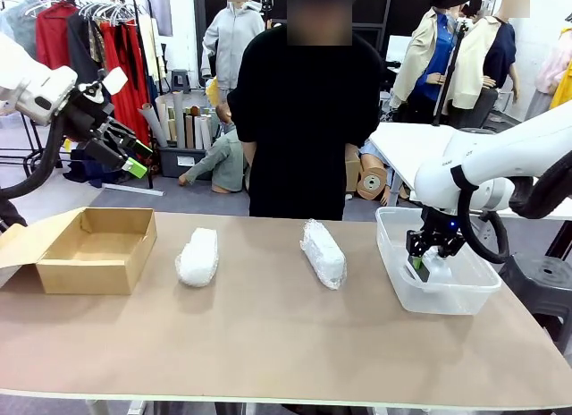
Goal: Separate and place wrapped and unwrapped clocks.
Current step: If the picked Digital clock is wrapped, place it in the Package Box ; if not, place it in the Organizing box.
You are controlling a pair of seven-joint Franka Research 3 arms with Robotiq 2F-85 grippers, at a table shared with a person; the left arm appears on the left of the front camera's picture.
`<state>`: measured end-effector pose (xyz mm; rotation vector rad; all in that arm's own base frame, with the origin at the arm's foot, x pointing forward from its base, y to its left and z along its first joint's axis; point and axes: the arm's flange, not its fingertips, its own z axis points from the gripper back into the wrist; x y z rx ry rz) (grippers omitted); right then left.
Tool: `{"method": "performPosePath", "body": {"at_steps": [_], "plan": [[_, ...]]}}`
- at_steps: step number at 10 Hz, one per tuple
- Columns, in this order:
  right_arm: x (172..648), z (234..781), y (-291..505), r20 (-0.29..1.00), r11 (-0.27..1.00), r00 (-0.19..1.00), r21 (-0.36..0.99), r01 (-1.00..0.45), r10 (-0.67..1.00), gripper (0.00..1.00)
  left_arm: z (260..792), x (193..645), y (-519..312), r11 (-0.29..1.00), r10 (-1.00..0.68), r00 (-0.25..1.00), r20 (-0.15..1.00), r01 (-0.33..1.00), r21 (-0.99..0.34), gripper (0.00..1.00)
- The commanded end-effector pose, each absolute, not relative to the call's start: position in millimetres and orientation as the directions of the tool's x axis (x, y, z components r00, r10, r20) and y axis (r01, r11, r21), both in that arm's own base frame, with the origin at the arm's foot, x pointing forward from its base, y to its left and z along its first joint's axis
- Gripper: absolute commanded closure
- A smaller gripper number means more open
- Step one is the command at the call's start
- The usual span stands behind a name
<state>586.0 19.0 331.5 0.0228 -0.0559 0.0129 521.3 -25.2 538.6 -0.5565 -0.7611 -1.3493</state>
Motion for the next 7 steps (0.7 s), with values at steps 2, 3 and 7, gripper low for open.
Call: {"method": "performPosePath", "body": {"at_steps": [2, 3, 7], "plan": [[582.9, 331.1, 21.9, 0.074, 1.0, 0.997, -0.024, 0.007, -0.005, 0.42, 541.0, 521.3, -25.4, 0.16, -0.645, 0.051, 0.762, 0.985, 0.069, 0.0], [582.0, 330.5, 21.7, 0.071, 1.0, 0.997, -0.029, 0.002, 0.0, 0.23, 541.0, 521.3, -25.4, 0.16, -0.645, 0.051, 0.762, 0.985, 0.069, 0.0], [580.5, 336.4, 21.6, 0.07, 0.999, 0.997, -0.042, -0.027, 0.03, 0.0, 541.0, 521.3, -25.4, 0.16, -0.645, 0.051, 0.762, 0.985, 0.069, 0.0]]}}
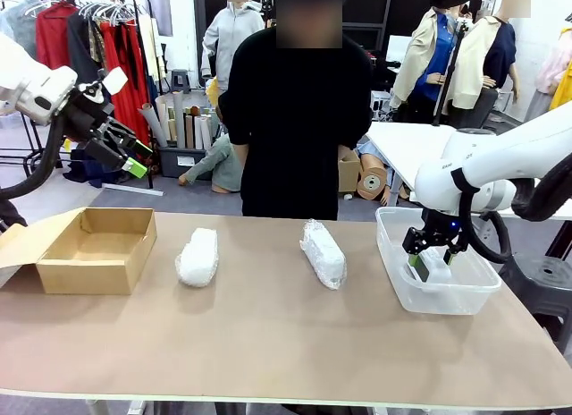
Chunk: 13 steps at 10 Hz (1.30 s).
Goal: Separate and place wrapped and unwrapped clocks.
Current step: If the picked Digital clock is wrapped, place it in the Package Box ; if not, place it in the Organizing box, then pick up the Digital clock indicated by the person.
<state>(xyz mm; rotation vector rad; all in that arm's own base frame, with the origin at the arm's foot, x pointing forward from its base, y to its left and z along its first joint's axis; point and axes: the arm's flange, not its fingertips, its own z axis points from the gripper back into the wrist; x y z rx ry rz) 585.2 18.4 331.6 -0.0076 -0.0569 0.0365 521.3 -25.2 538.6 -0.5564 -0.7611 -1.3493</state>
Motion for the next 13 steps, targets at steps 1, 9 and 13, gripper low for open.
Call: {"method": "performPosePath", "body": {"at_steps": [1, 9, 13], "plan": [[580, 342, 23, 0.07, 0.998, 0.997, -0.041, -0.039, 0.042, 0.0, 541, 521, -25, 0.16, -0.645, 0.051, 0.762, 0.985, 0.069, 0.0], [583, 359, 22, 0.09, 0.998, 0.994, -0.029, -0.059, 0.061, 0.0, 541, 521, -25, 0.16, -0.645, 0.051, 0.762, 0.985, 0.069, 0.0], [583, 359, 22, 0.09, 0.998, 0.994, -0.029, -0.059, 0.061, 0.0, 541, 521, -25, 0.16, -0.645, 0.051, 0.762, 0.985, 0.069, 0.0]]}}
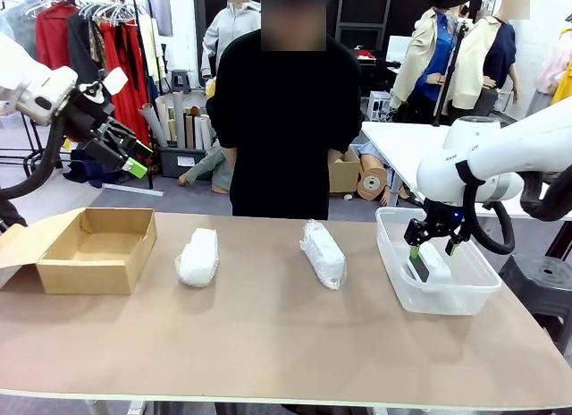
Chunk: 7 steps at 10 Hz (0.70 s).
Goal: Separate and place wrapped and unwrapped clocks.
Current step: Pick up the Digital clock indicated by the person.
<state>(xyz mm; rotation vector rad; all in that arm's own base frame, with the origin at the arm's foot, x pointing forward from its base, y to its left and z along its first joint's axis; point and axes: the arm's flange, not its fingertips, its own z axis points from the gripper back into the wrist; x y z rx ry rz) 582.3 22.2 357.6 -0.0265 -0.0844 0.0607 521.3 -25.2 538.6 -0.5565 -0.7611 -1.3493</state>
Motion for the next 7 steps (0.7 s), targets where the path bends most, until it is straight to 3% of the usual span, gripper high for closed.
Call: {"method": "performPosePath", "body": {"at_steps": [1, 5, 7], "plan": [[583, 359, 22, 0.09, 0.998, 0.994, -0.029, -0.059, 0.061, 0.0, 541, 521, -25, 0.16, -0.645, 0.051, 0.762, 0.985, 0.069, 0.0], [582, 358, 22, 0.083, 0.998, 0.995, -0.029, -0.059, 0.062, 0.0, 541, 521, -25, 0.16, -0.645, 0.051, 0.762, 0.985, 0.069, 0.0], [575, 381, 29, 0.132, 0.99, 0.981, -0.032, -0.137, 0.14, 0.0, 541, 521, -25, 0.16, -0.645, 0.051, 0.762, 0.985, 0.069, 0.0]]}}
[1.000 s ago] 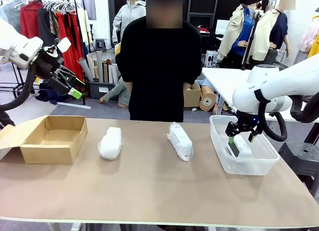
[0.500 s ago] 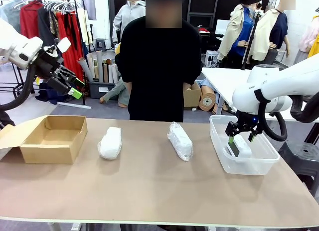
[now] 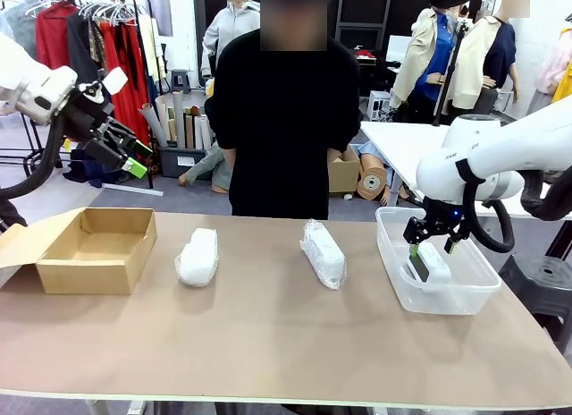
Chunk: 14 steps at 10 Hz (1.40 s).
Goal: Separate and place wrapped and unwrapped clocks.
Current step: Pick up the Digital clock indicated by the person.
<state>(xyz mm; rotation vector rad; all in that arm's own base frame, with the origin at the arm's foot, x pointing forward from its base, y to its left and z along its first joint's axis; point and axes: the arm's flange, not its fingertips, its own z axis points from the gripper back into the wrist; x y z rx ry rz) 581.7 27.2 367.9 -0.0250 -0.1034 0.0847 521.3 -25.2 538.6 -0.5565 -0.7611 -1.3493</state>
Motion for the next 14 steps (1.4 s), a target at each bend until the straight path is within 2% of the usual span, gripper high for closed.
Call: {"method": "performPosePath", "body": {"at_steps": [1, 3, 4, 5, 8, 11, 14], "plan": [[570, 397, 38, 0.14, 0.973, 0.963, -0.039, -0.226, 0.229, 0.0, 541, 521, -25, 0.16, -0.645, 0.051, 0.762, 0.985, 0.069, 0.0], [562, 425, 52, 0.172, 0.931, 0.915, -0.037, -0.363, 0.364, 0.0, 541, 521, -25, 0.16, -0.645, 0.051, 0.762, 0.985, 0.069, 0.0], [559, 438, 57, 0.164, 0.913, 0.901, 0.01, -0.408, 0.401, 0.0, 541, 521, -25, 0.16, -0.645, 0.051, 0.762, 0.985, 0.069, 0.0], [555, 449, 61, 0.096, 0.838, 0.847, 0.125, -0.531, 0.523, 0.0, 541, 521, -25, 0.16, -0.645, 0.051, 0.762, 0.985, 0.069, 0.0], [545, 467, 74, 0.081, 0.671, 0.705, 0.248, -0.699, 0.705, 0.0, 541, 521, -25, 0.16, -0.645, 0.051, 0.762, 0.985, 0.069, 0.0], [539, 475, 75, 0.221, 0.412, 0.504, 0.358, -0.838, 0.835, 0.0, 541, 521, -25, 0.16, -0.645, 0.051, 0.762, 0.985, 0.069, 0.0], [536, 476, 74, 0.441, 0.249, 0.41, 0.378, -0.892, 0.798, 0.0, 541, 521, -25, 0.16, -0.645, 0.051, 0.762, 0.985, 0.069, 0.0]]}}
